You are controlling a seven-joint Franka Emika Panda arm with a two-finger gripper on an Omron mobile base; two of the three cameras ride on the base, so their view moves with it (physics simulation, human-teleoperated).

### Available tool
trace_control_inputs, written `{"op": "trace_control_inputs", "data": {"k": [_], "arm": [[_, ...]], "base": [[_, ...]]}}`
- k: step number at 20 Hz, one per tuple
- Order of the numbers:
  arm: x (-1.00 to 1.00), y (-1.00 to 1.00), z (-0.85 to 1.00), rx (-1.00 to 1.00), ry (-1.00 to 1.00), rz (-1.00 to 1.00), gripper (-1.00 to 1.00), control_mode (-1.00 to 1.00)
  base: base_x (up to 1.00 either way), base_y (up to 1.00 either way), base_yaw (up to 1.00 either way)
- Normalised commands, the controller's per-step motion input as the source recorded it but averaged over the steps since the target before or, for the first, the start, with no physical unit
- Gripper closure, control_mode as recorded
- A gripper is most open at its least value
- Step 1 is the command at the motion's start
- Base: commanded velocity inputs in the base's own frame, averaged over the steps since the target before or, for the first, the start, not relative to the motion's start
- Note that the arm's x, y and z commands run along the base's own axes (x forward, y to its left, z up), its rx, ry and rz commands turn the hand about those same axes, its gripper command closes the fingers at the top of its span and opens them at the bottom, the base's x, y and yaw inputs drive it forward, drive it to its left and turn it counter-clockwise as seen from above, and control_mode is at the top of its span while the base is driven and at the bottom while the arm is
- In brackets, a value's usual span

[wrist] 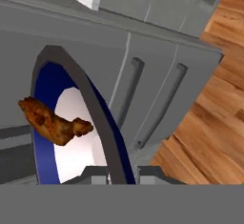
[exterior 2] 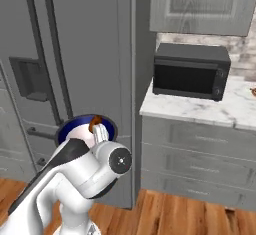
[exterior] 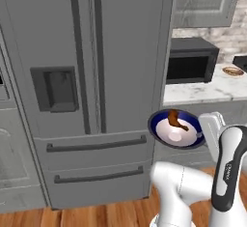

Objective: Remove the banana from the bowl and place it on the small plate. Then place the bowl with only the chicken drumstick in the microwave, close the door, and press the start button to microwave the chicken drumstick.

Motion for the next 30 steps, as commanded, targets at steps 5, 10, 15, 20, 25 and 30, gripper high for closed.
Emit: {"op": "trace_control_inputs", "data": {"k": [5, 10, 15, 20, 25, 30], "arm": [[0.00, 0.00, 0.00, 0.00, 0.00, 0.00, 1.00, 1.00], [0.00, 0.00, 0.00, 0.00, 0.00, 0.00, 1.00, 1.00], [0.00, 0.00, 0.00, 0.00, 0.00, 0.00, 1.00, 1.00], [0.00, 0.00, 0.00, 0.00, 0.00, 0.00, 1.00, 1.00], [0.00, 0.00, 0.00, 0.00, 0.00, 0.00, 1.00, 1.00], [0.00, 0.00, 0.00, 0.00, 0.00, 0.00, 1.00, 1.00]], "base": [[-0.01, 1.00, 0.01], [0.00, 1.00, 0.00], [0.25, 1.00, 0.00], [0.33, 1.00, 0.00], [0.14, 0.98, 0.00], [0.37, 0.68, 0.00]]}}
